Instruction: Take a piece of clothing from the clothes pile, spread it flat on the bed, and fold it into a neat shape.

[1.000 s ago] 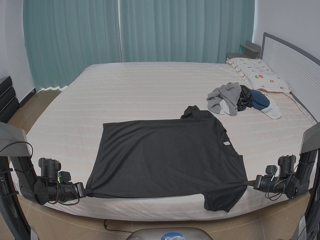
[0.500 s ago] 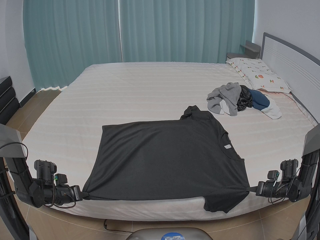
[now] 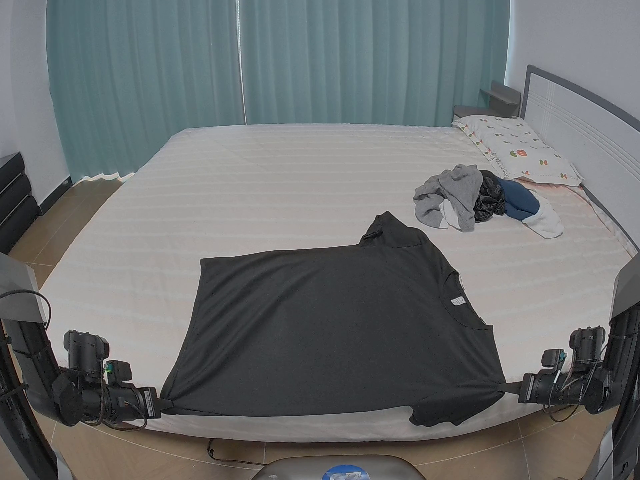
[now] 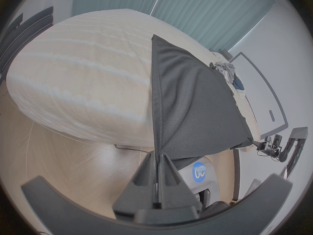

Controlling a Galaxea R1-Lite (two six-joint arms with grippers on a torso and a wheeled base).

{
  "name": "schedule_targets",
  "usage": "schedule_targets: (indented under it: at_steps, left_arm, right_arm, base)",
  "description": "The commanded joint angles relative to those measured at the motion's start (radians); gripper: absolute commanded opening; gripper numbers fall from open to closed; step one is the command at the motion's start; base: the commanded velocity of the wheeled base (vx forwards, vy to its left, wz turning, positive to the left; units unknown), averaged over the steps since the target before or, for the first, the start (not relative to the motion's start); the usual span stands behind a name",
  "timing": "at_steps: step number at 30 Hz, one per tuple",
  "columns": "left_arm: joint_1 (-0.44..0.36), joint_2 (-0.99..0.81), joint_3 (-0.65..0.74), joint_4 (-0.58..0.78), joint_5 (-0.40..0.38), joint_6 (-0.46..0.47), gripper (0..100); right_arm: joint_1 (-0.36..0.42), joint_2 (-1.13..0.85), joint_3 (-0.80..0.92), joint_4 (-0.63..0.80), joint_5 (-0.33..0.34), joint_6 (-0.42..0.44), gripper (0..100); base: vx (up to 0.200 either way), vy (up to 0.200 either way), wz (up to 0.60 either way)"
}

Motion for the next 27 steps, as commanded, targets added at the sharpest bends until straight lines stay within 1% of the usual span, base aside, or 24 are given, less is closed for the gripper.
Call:
schedule_targets:
  at_steps: [1, 6, 10, 13, 14, 15, 16, 17, 20, 22, 23, 25, 26, 27]
  left_arm:
    - [-0.001, -0.025, 0.037, 0.001, 0.004, 0.023, 0]
    - [-0.001, -0.042, 0.070, 0.000, 0.006, 0.045, 0]
    - [-0.001, -0.053, 0.061, -0.002, 0.007, 0.043, 0]
    - [-0.001, -0.060, 0.046, -0.003, 0.007, 0.037, 0]
    - [-0.001, -0.069, 0.035, -0.003, 0.007, 0.032, 0]
    - [-0.001, -0.071, 0.035, -0.002, 0.007, 0.031, 0]
    - [-0.001, -0.079, 0.024, -0.002, 0.007, 0.016, 0]
    - [-0.004, -0.091, 0.005, -0.002, 0.007, -0.021, 0]
    - [-0.010, -0.111, -0.040, 0.009, 0.007, -0.104, 0]
    - [-0.015, -0.112, -0.058, 0.012, 0.010, -0.132, 0]
    - [-0.029, -0.111, -0.081, 0.014, 0.029, -0.162, 0]
    - [-0.033, -0.109, -0.092, 0.014, 0.042, -0.179, 0]
    - [-0.043, -0.106, -0.123, 0.014, 0.070, -0.221, 0]
    - [-0.047, -0.105, -0.137, 0.015, 0.079, -0.241, 0]
  right_arm:
    - [-0.016, 0.002, 0.044, -0.019, 0.008, -0.023, 0]
    - [-0.045, -0.001, 0.044, -0.011, 0.010, -0.051, 0]
    - [-0.053, 0.001, 0.044, -0.014, 0.014, -0.057, 0]
    - [-0.047, -0.002, 0.042, -0.041, 0.044, -0.055, 0]
    - [-0.045, -0.001, 0.037, -0.070, 0.060, -0.052, 0]
    - [-0.045, -0.001, 0.037, -0.076, 0.062, -0.051, 0]
    - [-0.044, 0.005, 0.034, -0.103, 0.070, -0.045, 0]
    - [-0.036, 0.013, 0.027, -0.139, 0.071, -0.035, 0]
    - [-0.021, 0.016, -0.001, -0.168, 0.071, 0.003, 0]
    - [-0.013, 0.010, -0.016, -0.171, 0.071, 0.026, 0]
    - [0.002, 0.002, -0.039, -0.172, 0.073, 0.057, 0]
    - [0.008, 0.001, -0.050, -0.172, 0.071, 0.066, 0]
    - [0.021, -0.002, -0.078, -0.169, 0.073, 0.077, 0]
    - [0.021, -0.002, -0.091, -0.166, 0.073, 0.081, 0]
  base:
    - [0.000, 0.000, 0.00]
    - [0.000, 0.000, 0.00]
    - [0.000, 0.000, 0.00]
    - [0.000, 0.000, 0.00]
    - [0.000, 0.000, 0.00]
    - [0.000, 0.000, 0.00]
    - [0.000, 0.000, 0.00]
    - [0.000, 0.000, 0.00]
    - [0.000, 0.000, 0.00]
    - [0.000, 0.000, 0.00]
    - [0.000, 0.000, 0.00]
    - [0.000, 0.000, 0.00]
    - [0.000, 0.000, 0.00]
    - [0.000, 0.000, 0.00]
